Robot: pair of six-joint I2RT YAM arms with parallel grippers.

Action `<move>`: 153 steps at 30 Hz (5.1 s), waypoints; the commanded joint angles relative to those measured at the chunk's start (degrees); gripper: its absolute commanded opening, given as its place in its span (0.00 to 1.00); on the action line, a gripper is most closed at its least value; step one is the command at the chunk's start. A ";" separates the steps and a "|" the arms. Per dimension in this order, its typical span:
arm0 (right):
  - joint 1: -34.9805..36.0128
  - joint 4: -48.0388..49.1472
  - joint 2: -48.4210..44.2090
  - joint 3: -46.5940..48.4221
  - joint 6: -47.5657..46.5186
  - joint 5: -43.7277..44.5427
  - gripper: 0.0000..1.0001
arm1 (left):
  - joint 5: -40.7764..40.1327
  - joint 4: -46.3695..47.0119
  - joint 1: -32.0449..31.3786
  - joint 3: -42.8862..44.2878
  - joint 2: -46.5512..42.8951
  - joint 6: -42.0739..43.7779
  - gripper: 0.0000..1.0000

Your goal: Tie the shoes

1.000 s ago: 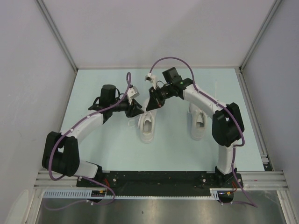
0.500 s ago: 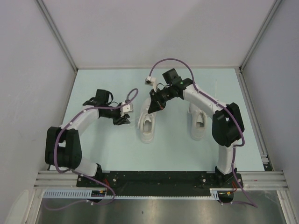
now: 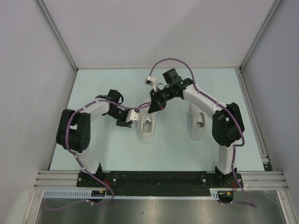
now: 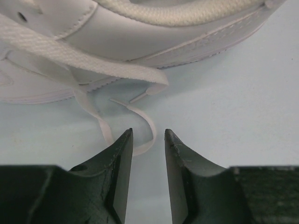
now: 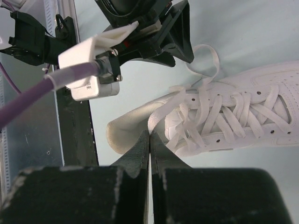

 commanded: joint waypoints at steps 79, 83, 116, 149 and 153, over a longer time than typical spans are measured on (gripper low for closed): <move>-1.55 -4.22 5.87 7.39 -5.58 -11.93 0.00 | 7.80 40.92 -29.75 -9.26 -32.22 -38.63 0.48; -0.32 -2.10 5.61 7.57 -4.09 -11.49 0.00 | 8.69 35.97 -20.52 -12.33 -41.55 -53.29 0.46; 8.91 1.86 10.26 8.44 -6.45 4.32 0.01 | 10.44 41.16 6.66 -25.08 -42.29 -73.03 0.49; 11.72 -13.25 6.75 17.24 -16.47 15.58 0.57 | 10.00 45.20 6.75 -25.88 -40.44 -75.23 0.49; 11.90 -14.84 6.58 17.76 -17.62 16.46 0.57 | 9.83 44.85 6.75 -25.52 -40.18 -75.31 0.49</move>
